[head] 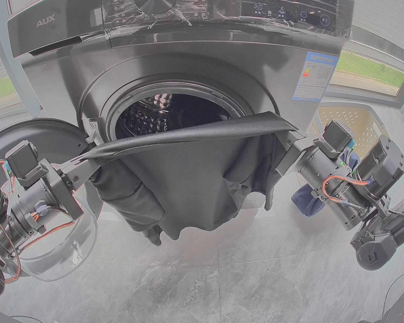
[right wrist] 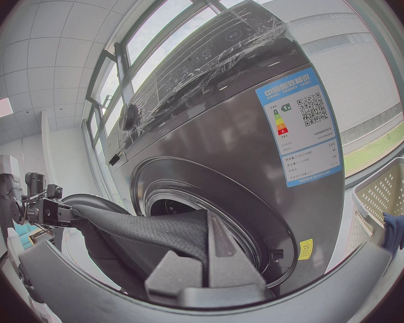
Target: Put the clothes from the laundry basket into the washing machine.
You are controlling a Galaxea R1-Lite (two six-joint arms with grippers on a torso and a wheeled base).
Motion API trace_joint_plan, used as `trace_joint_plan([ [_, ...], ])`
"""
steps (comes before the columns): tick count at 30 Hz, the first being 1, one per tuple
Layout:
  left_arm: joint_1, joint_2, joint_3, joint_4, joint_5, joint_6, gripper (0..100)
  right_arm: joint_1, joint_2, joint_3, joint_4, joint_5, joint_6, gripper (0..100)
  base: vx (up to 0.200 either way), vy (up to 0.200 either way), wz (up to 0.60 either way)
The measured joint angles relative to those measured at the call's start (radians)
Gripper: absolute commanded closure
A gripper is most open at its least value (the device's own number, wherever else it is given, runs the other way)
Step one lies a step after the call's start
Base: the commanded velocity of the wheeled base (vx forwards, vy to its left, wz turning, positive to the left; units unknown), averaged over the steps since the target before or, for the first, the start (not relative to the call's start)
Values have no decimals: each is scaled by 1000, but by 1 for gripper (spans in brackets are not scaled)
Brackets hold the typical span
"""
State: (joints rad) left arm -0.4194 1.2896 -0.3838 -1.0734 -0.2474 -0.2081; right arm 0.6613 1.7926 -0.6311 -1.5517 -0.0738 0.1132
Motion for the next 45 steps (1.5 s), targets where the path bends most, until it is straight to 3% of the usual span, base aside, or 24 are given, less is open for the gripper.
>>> trace_joint_plan([
  [6, -27, 1, -20, 14, 0, 3, 100, 19, -16, -8, 0, -32, 0, 100, 0, 0, 0],
  [18, -100, 44, -66, 42, -39, 11, 100, 37, -18, 11, 0, -33, 23, 100, 0, 0, 0],
  [22, -139, 58, -63, 40, -36, 16, 100, 46, -17, 71, 1, -26, 23, 100, 0, 0, 0],
  [26, -180, 68, -59, 37, -38, 47, 100, 59, -11, 171, 3, 0, 21, 100, 0, 0, 0],
  [27, -193, 71, -58, 36, -38, 60, 100, 66, -5, 193, 3, 7, 25, 0, 0, 0, 0],
  [33, -217, 93, -58, 32, -32, 86, 100, 109, 61, 222, 1, 20, 50, 0, 0, 0, 0],
  [45, -159, 135, -90, -41, -24, 64, 100, 228, 211, 294, 2, 22, 55, 0, 0, 0, 0],
])
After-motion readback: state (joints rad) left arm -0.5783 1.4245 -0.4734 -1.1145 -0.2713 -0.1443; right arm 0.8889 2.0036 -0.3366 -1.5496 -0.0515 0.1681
